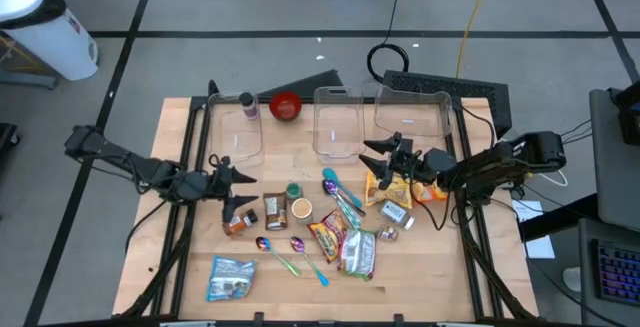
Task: Pick & Place Food Item
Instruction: Put the orange seasoning bottle into the left transparent bin
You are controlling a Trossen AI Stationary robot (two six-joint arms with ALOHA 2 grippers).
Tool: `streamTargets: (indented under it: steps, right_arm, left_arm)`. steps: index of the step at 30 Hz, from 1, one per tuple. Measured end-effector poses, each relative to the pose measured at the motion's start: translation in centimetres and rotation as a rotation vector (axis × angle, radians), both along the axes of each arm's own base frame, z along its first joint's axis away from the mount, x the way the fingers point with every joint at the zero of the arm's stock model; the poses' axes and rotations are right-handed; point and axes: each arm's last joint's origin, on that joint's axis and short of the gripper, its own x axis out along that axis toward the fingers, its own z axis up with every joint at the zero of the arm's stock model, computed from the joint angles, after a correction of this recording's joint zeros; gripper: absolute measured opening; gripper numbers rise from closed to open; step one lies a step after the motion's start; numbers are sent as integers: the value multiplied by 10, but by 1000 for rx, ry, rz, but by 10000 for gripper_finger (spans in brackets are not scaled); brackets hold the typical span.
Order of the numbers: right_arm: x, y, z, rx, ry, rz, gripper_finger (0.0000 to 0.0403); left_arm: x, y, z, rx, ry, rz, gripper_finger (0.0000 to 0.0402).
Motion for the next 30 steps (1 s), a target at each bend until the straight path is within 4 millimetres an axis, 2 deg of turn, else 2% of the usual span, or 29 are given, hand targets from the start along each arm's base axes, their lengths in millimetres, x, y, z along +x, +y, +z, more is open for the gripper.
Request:
streamTargets:
  steps: [9, 14, 20, 24, 30]
  right_arm:
    - [0, 0, -1, -26, 21, -8, 254]
    - [0, 0, -1, -20, 13, -6, 254]
    - [0, 0, 0, -2, 6, -1, 254]
    - [0, 0, -1, 9, 6, 1, 254]
    - [0, 0, -2, 0, 21, -1, 254]
  left_arm:
    - [-5, -18, -7, -161, 63, -47, 248]
    - [-4, -29, -2, -204, 121, -78, 248]
    - [-7, -28, -4, -131, 381, 22, 248]
    - [-4, -30, -4, -192, 539, 74, 248]
    - [8, -42, -4, -310, 662, 55, 248]
